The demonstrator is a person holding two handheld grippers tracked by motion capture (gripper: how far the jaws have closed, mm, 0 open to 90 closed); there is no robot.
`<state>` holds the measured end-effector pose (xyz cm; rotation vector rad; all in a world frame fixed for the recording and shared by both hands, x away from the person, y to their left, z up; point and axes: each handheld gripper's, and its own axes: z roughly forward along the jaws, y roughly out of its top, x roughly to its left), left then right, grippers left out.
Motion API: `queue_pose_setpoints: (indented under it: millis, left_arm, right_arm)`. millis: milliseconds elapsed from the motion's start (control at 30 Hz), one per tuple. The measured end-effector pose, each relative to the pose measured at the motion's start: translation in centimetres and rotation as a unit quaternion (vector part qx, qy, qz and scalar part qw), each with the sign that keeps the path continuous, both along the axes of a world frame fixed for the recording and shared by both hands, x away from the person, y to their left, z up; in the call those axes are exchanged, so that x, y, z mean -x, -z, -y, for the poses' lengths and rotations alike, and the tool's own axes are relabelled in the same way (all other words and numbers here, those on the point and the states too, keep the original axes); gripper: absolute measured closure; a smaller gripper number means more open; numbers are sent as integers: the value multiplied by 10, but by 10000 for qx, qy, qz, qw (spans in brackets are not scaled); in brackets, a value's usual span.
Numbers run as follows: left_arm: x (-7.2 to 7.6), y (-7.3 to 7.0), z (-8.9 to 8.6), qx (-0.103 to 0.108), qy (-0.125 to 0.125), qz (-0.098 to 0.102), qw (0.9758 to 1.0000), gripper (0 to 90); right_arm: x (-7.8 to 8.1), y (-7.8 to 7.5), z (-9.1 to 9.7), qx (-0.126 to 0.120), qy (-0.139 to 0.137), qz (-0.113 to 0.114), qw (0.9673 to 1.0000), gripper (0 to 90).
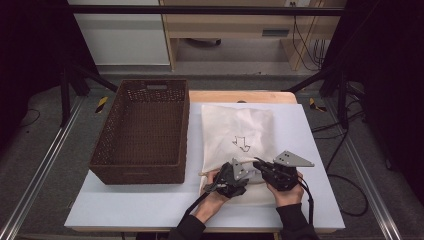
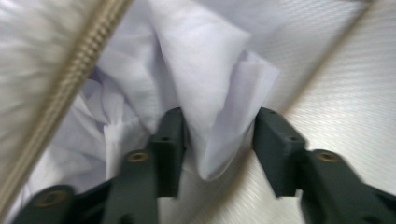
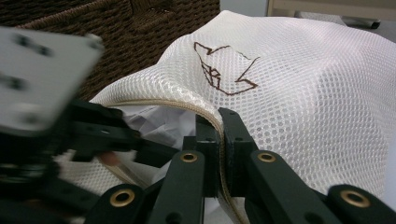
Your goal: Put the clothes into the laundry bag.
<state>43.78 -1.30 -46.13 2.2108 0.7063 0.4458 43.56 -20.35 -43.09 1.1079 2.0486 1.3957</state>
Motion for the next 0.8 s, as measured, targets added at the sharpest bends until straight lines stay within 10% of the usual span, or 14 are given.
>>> queue_pose_setpoints:
  millis: [300, 800]
  left_arm:
    - [25, -42, -44, 348, 170, 127, 9992, 366]
    - [38, -46, -120, 698, -446, 300, 9961, 327]
  right_arm:
    - [5, 0, 1, 9, -46, 47, 10000, 757]
    - [25, -10, 14, -220, -72, 260, 9994, 303]
